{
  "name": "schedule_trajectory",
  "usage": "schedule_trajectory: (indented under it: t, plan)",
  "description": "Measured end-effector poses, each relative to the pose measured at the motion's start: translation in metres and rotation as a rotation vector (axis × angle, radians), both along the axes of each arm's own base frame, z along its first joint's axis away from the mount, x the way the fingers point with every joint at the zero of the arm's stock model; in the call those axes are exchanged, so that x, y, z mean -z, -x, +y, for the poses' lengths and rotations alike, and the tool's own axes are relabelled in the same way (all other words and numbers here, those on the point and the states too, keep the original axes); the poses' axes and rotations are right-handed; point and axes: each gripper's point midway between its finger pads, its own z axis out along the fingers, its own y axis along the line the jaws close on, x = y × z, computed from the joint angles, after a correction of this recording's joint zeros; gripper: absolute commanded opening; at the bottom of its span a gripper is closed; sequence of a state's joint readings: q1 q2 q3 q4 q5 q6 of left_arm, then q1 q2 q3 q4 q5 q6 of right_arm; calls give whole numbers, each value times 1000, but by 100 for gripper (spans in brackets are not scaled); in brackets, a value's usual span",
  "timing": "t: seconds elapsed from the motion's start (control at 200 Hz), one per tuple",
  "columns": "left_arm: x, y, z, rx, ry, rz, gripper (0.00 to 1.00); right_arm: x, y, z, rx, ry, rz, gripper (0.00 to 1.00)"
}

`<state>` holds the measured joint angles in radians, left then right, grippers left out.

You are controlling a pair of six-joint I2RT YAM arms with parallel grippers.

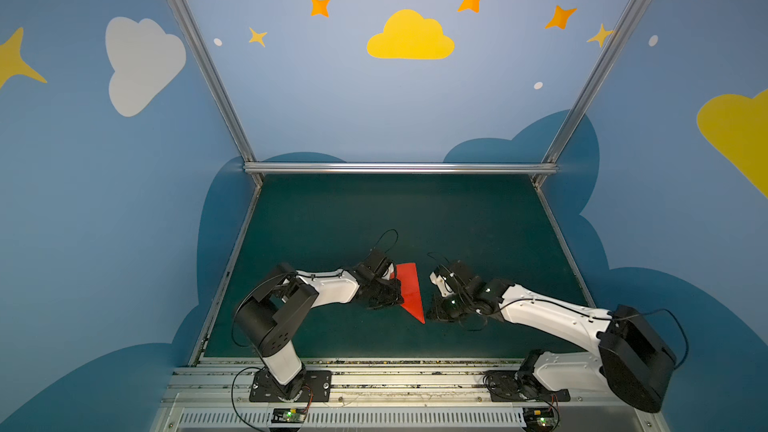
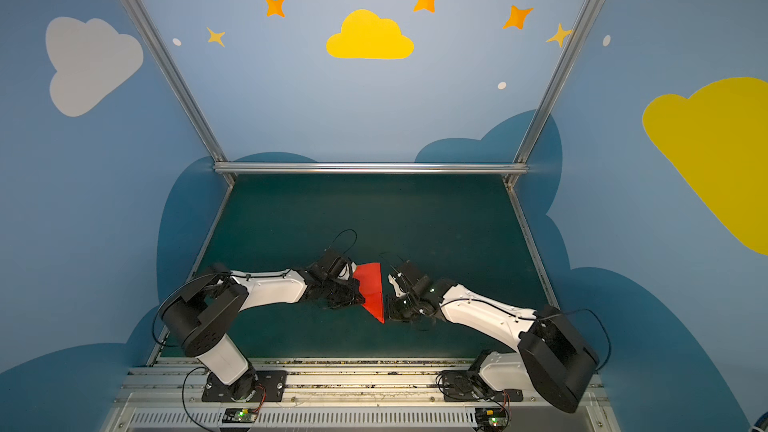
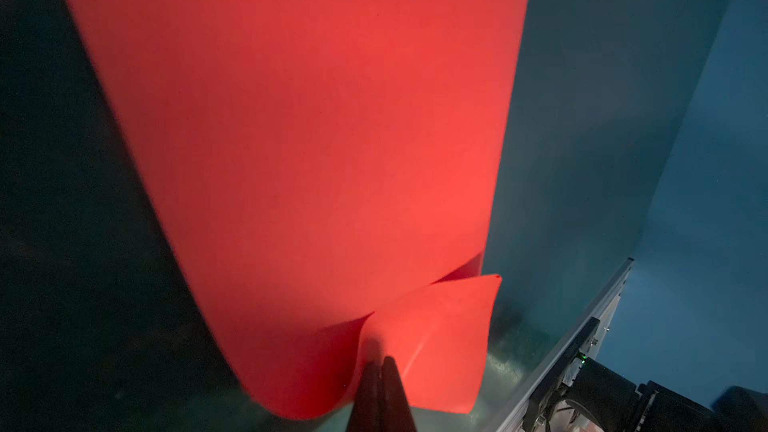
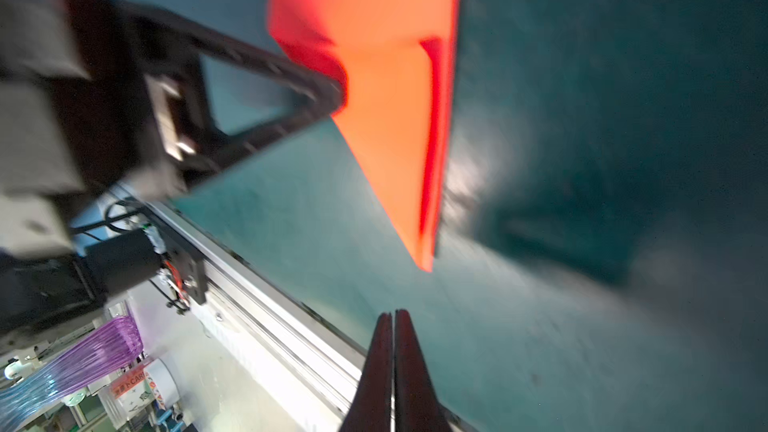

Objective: Fold a paper plane with a square sheet of paper (fold left side to right side)

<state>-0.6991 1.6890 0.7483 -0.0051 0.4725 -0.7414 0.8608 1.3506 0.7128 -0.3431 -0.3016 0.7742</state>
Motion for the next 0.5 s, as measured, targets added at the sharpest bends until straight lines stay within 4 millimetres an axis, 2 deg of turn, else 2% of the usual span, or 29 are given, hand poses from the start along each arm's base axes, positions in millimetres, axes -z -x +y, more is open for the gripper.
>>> schedule_trajectory:
  t: [0.15,0.375,0.501]
  plan:
    - [0,0,0,-1,0,-3,3,10,-15,17,-11,13,-3,0]
    - [0,0,1,-2,4,-8,3,49,-14,14,-13,79,47,0]
    - [0,1,1,-8,7,-8,3,50,-17,13,2,52,38,0]
